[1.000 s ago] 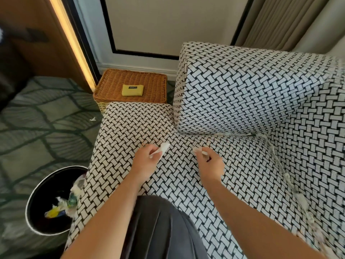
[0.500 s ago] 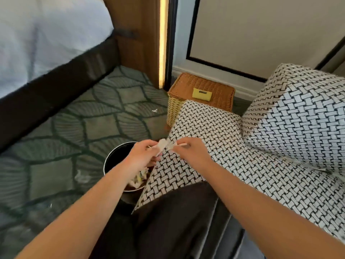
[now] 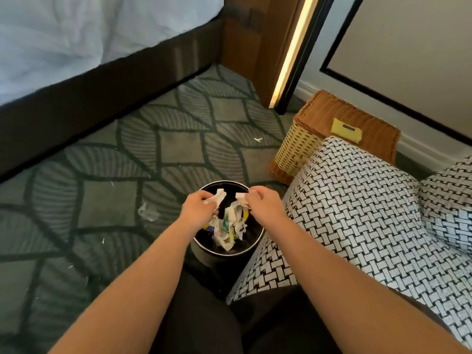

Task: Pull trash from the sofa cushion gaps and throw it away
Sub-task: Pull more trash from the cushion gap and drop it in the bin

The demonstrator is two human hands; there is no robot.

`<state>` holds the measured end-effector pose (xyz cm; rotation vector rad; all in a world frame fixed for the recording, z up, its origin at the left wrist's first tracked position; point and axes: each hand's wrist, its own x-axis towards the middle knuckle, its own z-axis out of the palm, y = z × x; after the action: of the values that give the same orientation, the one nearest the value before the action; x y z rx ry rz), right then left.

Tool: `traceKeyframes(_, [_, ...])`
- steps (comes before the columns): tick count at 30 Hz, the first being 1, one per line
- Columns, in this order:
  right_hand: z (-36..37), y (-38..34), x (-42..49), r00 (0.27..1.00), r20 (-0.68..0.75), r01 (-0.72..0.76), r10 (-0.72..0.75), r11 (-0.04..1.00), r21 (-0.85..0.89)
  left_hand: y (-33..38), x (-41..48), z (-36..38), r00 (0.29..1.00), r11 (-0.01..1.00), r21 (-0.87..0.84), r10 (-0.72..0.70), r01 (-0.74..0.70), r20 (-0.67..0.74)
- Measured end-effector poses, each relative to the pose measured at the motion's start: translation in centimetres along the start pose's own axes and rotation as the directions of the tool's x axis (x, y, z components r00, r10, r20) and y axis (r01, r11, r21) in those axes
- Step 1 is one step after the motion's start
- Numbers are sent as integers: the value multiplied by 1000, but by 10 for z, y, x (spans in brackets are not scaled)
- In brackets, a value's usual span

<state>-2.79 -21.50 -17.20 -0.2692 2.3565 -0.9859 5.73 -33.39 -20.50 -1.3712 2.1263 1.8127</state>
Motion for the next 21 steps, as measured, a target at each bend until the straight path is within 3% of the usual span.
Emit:
traceKeyframes(5, [1, 16, 9, 998, 38, -48, 52, 994, -94, -13, 17, 4, 987, 982, 191, -44, 13, 157])
traceKeyframes(9, [-4, 24, -4, 987, 97, 149, -128, 956, -254, -21, 15, 3, 983, 952, 302, -5, -52, 186])
traceKeyframes(12, [-16, 31, -19, 943, 191, 332, -274, 827, -454, -13, -1, 8, 972, 898, 409, 77, -165, 223])
traceKeyframes(15, [-40, 42, -34, 924, 198, 377, -327, 692, -615, 7, -31, 21, 948, 855, 426, 212, -297, 237])
traceKeyframes(21, [-109, 48, -70, 956, 126, 291, -264, 837, -462, 50, -105, 61, 855, 801, 362, 327, -476, 402])
